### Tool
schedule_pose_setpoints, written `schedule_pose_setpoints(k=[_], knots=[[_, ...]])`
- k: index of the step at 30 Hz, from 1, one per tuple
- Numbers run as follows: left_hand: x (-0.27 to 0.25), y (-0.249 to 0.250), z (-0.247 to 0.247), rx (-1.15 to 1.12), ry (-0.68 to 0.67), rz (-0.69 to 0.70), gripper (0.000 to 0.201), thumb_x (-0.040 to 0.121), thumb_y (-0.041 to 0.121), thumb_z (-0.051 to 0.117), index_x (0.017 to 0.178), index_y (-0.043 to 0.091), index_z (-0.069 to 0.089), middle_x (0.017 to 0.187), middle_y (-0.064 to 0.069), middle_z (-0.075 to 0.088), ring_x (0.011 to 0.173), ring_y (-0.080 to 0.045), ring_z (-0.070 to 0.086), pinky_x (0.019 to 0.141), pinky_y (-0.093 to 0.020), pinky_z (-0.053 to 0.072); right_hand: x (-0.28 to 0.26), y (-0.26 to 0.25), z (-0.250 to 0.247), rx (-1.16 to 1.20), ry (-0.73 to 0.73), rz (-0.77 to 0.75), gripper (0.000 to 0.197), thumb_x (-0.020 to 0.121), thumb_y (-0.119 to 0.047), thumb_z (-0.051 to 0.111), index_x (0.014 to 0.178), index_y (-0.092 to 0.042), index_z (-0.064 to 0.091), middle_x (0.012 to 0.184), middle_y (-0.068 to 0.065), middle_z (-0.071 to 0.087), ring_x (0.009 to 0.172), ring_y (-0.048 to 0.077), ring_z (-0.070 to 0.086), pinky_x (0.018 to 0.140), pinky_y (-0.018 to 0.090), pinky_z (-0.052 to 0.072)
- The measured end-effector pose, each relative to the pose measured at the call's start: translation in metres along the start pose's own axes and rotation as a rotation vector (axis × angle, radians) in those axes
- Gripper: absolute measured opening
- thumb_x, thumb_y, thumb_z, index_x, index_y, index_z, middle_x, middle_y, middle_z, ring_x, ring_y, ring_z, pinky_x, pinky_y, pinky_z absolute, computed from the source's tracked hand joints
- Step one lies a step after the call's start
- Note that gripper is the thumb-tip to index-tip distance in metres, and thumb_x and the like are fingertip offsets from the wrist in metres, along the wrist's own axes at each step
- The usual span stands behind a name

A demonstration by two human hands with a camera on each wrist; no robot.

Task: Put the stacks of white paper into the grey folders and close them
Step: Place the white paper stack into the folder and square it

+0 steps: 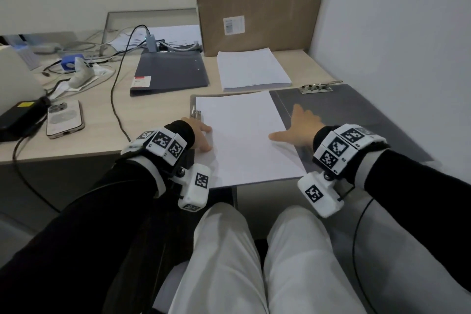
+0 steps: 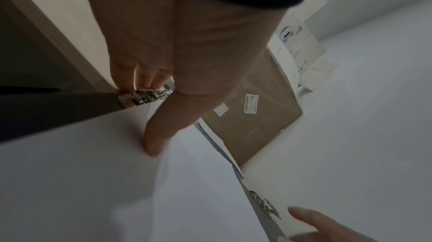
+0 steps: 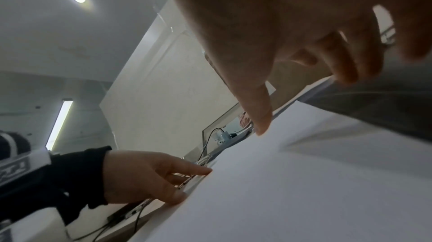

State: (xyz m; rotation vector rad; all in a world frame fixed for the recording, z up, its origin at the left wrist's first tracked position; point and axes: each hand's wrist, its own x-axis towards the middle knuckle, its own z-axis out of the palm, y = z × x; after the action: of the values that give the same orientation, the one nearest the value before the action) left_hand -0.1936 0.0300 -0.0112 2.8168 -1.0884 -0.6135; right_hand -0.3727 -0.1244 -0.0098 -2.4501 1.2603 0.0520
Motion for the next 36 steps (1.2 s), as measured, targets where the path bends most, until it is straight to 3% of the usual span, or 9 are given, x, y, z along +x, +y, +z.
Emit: schedule_pose_setpoints(k=[3, 6, 15, 19, 21, 25, 29, 32, 36], knots=[[0.0, 0.0, -0.001, 0.009, -0.002, 0.0, 0.065, 0.083, 0.031, 0.065, 0.143, 0.03, 0.038, 0.155, -0.009, 0.026, 0.137, -0.028, 0.037, 0.111, -0.034, 0.035, 0.009, -0.01, 0.0, -0.143, -0.019, -0.18, 0.109, 0.072, -0.068, 0.061, 0.152, -0.019, 0.005, 0.159, 0.01, 0.008, 0.148, 0.034, -0.003, 0.116, 0.057, 0.014], [0.001, -0.002, 0.0, 0.006, -0.001, -0.003, 0.066, 0.082, 0.033, 0.066, 0.142, 0.032, 0.04, 0.153, -0.008, 0.029, 0.136, -0.028, 0.038, 0.111, -0.035, 0.036, 0.014, -0.034, 0.002, -0.238, -0.168, -0.317, 0.114, 0.069, -0.075, 0.056, 0.151, -0.03, -0.009, 0.16, -0.001, -0.019, 0.145, 0.031, -0.026, 0.114, 0.06, -0.003], [0.003, -0.006, 0.004, -0.027, 0.012, 0.008, 0.068, 0.08, 0.035, 0.067, 0.142, 0.032, 0.039, 0.149, -0.009, 0.032, 0.133, -0.027, 0.042, 0.108, -0.032, 0.038, 0.033, -0.068, 0.045, -0.369, -0.275, -0.377, 0.12, 0.059, -0.086, 0.049, 0.148, -0.038, -0.016, 0.16, -0.003, -0.019, 0.147, 0.035, -0.017, 0.116, 0.058, -0.001], [0.005, -0.007, -0.007, -0.147, 0.021, 0.038, 0.074, 0.087, 0.035, 0.06, 0.149, 0.022, 0.024, 0.155, -0.005, 0.03, 0.141, -0.023, 0.033, 0.112, -0.029, 0.027, 0.035, -0.067, 0.044, -0.376, -0.286, -0.374, 0.12, 0.058, -0.088, 0.048, 0.147, -0.041, -0.018, 0.159, -0.004, -0.021, 0.147, 0.034, -0.017, 0.116, 0.058, -0.002], [0.011, -0.005, -0.016, -0.267, 0.095, 0.013, 0.065, 0.091, 0.029, 0.055, 0.148, 0.015, 0.028, 0.153, -0.008, 0.033, 0.139, -0.025, 0.035, 0.112, -0.029, 0.027, 0.034, -0.067, 0.043, -0.37, -0.287, -0.371, 0.119, 0.058, -0.087, 0.048, 0.147, -0.041, -0.017, 0.159, -0.005, -0.021, 0.147, 0.033, -0.017, 0.115, 0.058, -0.002], [0.02, -0.005, -0.018, -0.508, 0.194, -0.041, 0.04, 0.095, 0.022, 0.046, 0.131, 0.006, 0.052, 0.133, -0.014, 0.056, 0.115, -0.028, 0.053, 0.097, -0.031, 0.039, 0.035, -0.066, 0.045, -0.348, -0.286, -0.359, 0.121, 0.056, -0.088, 0.049, 0.146, -0.043, -0.017, 0.159, -0.007, -0.021, 0.147, 0.032, -0.018, 0.116, 0.058, -0.002], [0.025, -0.015, -0.017, -0.852, 0.351, -0.051, 0.033, 0.092, 0.024, 0.053, 0.118, 0.008, 0.065, 0.094, 0.002, 0.067, 0.091, -0.014, 0.063, 0.075, -0.008, 0.043, 0.038, -0.066, 0.047, -0.326, -0.286, -0.356, 0.124, 0.052, -0.09, 0.049, 0.146, -0.044, -0.016, 0.159, -0.007, -0.02, 0.147, 0.032, -0.019, 0.116, 0.058, -0.002], [0.023, -0.03, -0.02, -0.894, 0.353, 0.015, 0.028, 0.086, 0.033, 0.063, 0.098, 0.01, 0.074, 0.082, 0.007, 0.071, 0.082, -0.005, 0.064, 0.096, -0.022, 0.046, 0.037, -0.066, 0.046, -0.324, -0.289, -0.353, 0.124, 0.051, -0.09, 0.048, 0.146, -0.044, -0.016, 0.159, -0.007, -0.02, 0.147, 0.032, -0.018, 0.117, 0.058, -0.003], [0.018, -0.056, -0.028, -0.705, 0.096, 0.063, 0.021, 0.075, 0.035, 0.074, 0.092, 0.022, 0.077, 0.106, 0.004, 0.073, 0.106, -0.01, 0.06, 0.1, -0.027, 0.04, 0.038, -0.066, 0.046, -0.332, -0.291, -0.354, 0.124, 0.051, -0.091, 0.048, 0.146, -0.043, -0.016, 0.159, -0.006, -0.02, 0.147, 0.033, -0.018, 0.116, 0.057, -0.003]])
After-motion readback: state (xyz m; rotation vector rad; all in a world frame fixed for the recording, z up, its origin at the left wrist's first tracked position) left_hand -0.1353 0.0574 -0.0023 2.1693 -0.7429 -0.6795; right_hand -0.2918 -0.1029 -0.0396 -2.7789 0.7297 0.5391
